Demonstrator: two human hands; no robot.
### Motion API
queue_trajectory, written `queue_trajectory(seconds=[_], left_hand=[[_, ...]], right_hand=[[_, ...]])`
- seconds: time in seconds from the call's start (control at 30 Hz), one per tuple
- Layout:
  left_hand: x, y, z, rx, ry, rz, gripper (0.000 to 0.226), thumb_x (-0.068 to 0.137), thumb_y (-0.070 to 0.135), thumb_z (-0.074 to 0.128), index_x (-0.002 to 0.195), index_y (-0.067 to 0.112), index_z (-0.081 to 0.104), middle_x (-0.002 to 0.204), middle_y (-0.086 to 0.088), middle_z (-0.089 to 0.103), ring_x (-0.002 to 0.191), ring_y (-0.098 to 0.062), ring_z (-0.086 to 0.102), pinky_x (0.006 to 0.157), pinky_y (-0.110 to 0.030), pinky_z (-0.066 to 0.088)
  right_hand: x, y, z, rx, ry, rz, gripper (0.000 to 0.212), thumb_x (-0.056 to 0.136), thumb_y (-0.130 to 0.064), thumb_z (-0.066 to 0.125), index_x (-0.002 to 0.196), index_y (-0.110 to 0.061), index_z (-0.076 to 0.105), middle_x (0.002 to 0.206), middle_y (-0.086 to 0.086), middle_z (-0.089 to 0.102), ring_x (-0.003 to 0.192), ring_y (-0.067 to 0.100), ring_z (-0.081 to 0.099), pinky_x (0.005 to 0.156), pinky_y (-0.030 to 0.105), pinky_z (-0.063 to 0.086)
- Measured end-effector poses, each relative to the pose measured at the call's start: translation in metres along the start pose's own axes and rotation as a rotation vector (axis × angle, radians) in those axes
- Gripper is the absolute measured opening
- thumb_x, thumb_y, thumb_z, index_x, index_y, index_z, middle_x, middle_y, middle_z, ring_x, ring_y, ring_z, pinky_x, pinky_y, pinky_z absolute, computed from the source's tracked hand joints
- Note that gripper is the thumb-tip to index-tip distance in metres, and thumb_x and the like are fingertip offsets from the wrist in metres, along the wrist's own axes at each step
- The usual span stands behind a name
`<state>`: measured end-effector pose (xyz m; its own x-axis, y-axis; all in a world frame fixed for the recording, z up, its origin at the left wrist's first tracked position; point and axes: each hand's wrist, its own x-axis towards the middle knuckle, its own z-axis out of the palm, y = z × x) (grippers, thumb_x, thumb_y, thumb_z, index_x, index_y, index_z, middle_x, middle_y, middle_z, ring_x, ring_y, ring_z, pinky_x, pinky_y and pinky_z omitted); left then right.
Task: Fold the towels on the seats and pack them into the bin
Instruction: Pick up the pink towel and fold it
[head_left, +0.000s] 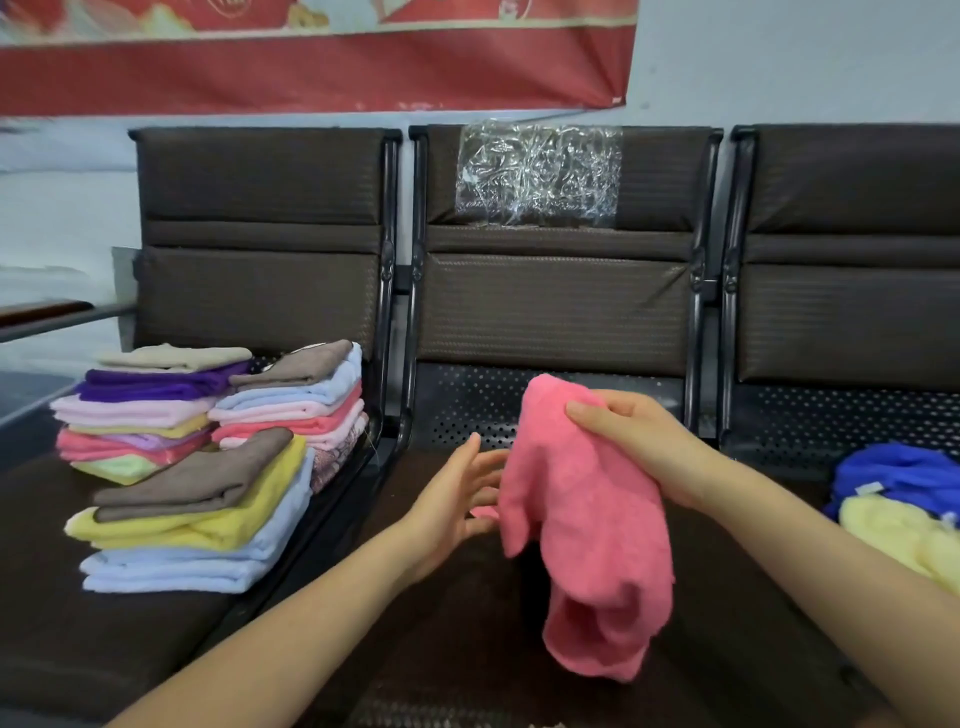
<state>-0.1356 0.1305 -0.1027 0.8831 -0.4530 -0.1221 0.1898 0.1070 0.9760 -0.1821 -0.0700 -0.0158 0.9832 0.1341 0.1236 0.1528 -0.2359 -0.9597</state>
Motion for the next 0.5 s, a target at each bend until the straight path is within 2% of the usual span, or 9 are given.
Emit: queue_trajectory(seconds=[0.07, 0.1, 0.13, 0.2, 0.23, 0.33, 0.4, 0.43, 0.5], left_hand=[[-0.002, 0.001, 0.012, 0.057, -0.024, 0.016, 0.059, 0.086, 0.068, 0.040, 0.117, 0.024, 0.065, 0.100, -0.005, 0.068, 0.088, -0.016, 0.058, 0.078, -0.029, 0.044], [-0.002, 0.000, 0.016, 0.120, -0.023, 0.027, 0.056, 0.082, 0.068, 0.050, 0.113, 0.025, 0.067, 0.101, -0.004, 0.070, 0.089, -0.016, 0.060, 0.079, -0.029, 0.045], [-0.001, -0.004, 0.020, 0.194, -0.025, 0.050, 0.049, 0.081, 0.063, 0.058, 0.110, 0.024, 0.069, 0.103, 0.000, 0.072, 0.093, -0.014, 0.063, 0.082, -0.028, 0.047], [-0.003, -0.008, 0.027, 0.312, -0.055, 0.104, 0.024, 0.087, 0.039, 0.066, 0.099, 0.019, 0.071, 0.096, 0.003, 0.072, 0.091, -0.012, 0.064, 0.080, -0.025, 0.049], [-0.003, -0.007, 0.031, 0.345, -0.059, 0.127, 0.016, 0.089, 0.031, 0.066, 0.093, 0.016, 0.071, 0.090, 0.003, 0.070, 0.086, -0.011, 0.063, 0.077, -0.024, 0.049], [-0.003, 0.004, 0.035, 0.451, 0.001, 0.237, 0.023, 0.087, 0.035, 0.067, 0.076, 0.014, 0.067, 0.070, 0.013, 0.063, 0.069, -0.003, 0.056, 0.068, -0.022, 0.045], [-0.004, 0.015, 0.036, 0.461, 0.013, 0.286, 0.021, 0.089, 0.025, 0.066, 0.070, 0.021, 0.060, 0.059, 0.018, 0.055, 0.059, 0.003, 0.049, 0.059, -0.015, 0.039], [-0.006, 0.018, 0.036, 0.456, -0.002, 0.290, 0.017, 0.090, 0.020, 0.065, 0.074, 0.022, 0.060, 0.061, 0.018, 0.057, 0.059, 0.004, 0.051, 0.060, -0.014, 0.040], [-0.011, 0.018, 0.032, 0.449, -0.074, 0.240, 0.006, 0.088, 0.019, 0.068, 0.086, 0.019, 0.062, 0.071, 0.013, 0.065, 0.068, -0.001, 0.059, 0.067, -0.017, 0.045]], right_hand=[[0.005, -0.001, -0.006, -0.530, 0.202, -0.194, 0.022, 0.096, -0.022, 0.056, 0.105, -0.010, 0.072, 0.101, 0.003, 0.072, 0.088, 0.009, 0.059, 0.080, 0.026, 0.044], [0.007, 0.000, -0.007, -0.659, 0.271, -0.276, 0.021, 0.096, -0.021, 0.056, 0.108, -0.014, 0.072, 0.100, -0.006, 0.069, 0.091, 0.007, 0.057, 0.081, 0.024, 0.041], [0.006, -0.001, -0.007, -0.666, 0.310, -0.329, 0.020, 0.096, -0.019, 0.056, 0.106, -0.017, 0.073, 0.094, -0.011, 0.066, 0.090, 0.004, 0.055, 0.080, 0.022, 0.039], [0.005, -0.005, -0.009, -0.570, 0.354, -0.366, 0.022, 0.097, -0.016, 0.055, 0.081, -0.024, 0.069, 0.077, -0.015, 0.062, 0.075, 0.000, 0.052, 0.070, 0.022, 0.037], [0.006, -0.006, -0.011, -0.522, 0.386, -0.357, 0.028, 0.097, -0.016, 0.053, 0.072, -0.022, 0.064, 0.069, -0.011, 0.061, 0.070, 0.001, 0.051, 0.066, 0.023, 0.037], [0.010, -0.014, -0.027, -0.308, 0.504, -0.229, 0.033, 0.098, -0.021, 0.052, 0.083, 0.006, 0.065, 0.072, 0.015, 0.063, 0.073, 0.012, 0.050, 0.065, 0.028, 0.037], [0.006, -0.022, -0.037, -0.009, 0.543, -0.158, 0.030, 0.098, -0.023, 0.054, 0.082, 0.000, 0.066, 0.068, 0.003, 0.065, 0.069, 0.010, 0.055, 0.065, 0.026, 0.043], [0.004, -0.029, -0.043, 0.167, 0.538, -0.124, 0.025, 0.097, -0.021, 0.054, 0.081, -0.008, 0.066, 0.066, -0.003, 0.068, 0.066, 0.008, 0.060, 0.064, 0.023, 0.048], [0.004, -0.043, -0.053, 0.491, 0.524, -0.059, 0.019, 0.097, -0.020, 0.054, 0.085, -0.011, 0.066, 0.067, -0.003, 0.071, 0.070, 0.009, 0.065, 0.067, 0.024, 0.055]])
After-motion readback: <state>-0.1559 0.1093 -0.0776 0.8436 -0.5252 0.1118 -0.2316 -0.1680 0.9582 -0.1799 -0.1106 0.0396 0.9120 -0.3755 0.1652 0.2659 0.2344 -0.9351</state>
